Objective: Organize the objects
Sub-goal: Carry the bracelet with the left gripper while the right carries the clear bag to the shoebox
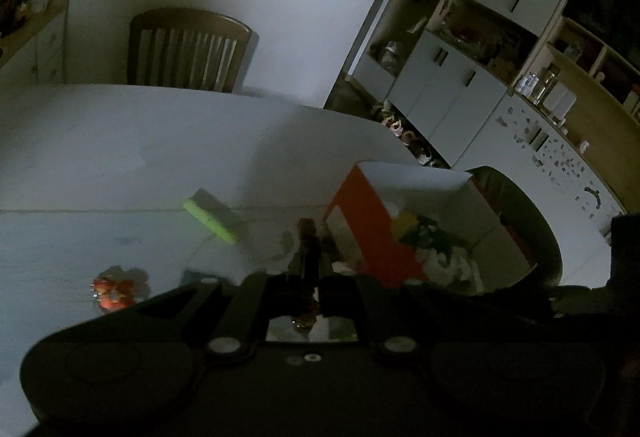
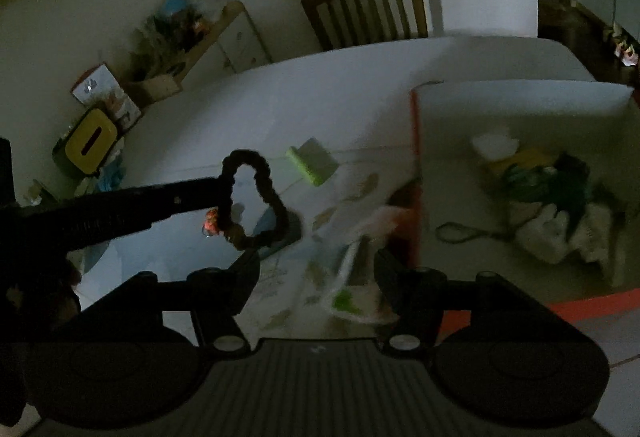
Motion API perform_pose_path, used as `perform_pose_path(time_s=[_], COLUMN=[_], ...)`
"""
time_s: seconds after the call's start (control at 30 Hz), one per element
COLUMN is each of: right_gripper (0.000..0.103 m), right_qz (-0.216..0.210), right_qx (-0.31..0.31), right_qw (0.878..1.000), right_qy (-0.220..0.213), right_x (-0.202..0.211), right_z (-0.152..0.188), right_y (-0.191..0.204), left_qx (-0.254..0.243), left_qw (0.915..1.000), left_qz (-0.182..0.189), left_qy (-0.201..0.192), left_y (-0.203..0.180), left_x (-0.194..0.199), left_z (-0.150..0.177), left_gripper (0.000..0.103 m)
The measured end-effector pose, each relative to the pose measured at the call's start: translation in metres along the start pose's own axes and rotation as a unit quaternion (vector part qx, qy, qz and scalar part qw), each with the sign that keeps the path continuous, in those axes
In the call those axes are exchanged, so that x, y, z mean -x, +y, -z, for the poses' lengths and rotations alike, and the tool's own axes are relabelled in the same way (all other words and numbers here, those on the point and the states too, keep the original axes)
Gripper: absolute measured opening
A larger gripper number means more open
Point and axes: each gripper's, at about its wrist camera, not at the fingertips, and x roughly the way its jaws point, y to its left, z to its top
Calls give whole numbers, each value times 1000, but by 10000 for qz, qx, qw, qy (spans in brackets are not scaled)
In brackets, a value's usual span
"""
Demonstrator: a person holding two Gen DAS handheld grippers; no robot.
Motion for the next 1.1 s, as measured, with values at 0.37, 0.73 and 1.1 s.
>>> perform_pose_path(time_s=[0.37,0.73,1.1], right_gripper=[62,47,16], right_qz=[1274,2159,2503], right_qx=[-453,-459,-608], right_qw=[9908,9753,9661], right_qy=[-74,-59,-155], right_x=[-53,-98,-116], right_z=[16,23,29], right_y=[25,37,31], left_qx=[-82,-86,-69], left_qw=[9996,9990,9989], left_qz=[243,365,380], left_qy=[128,242,274], left_y=[33,46,48], left_x=[5,6,9], left_z=[2,10,15], left_gripper=[4,4,4])
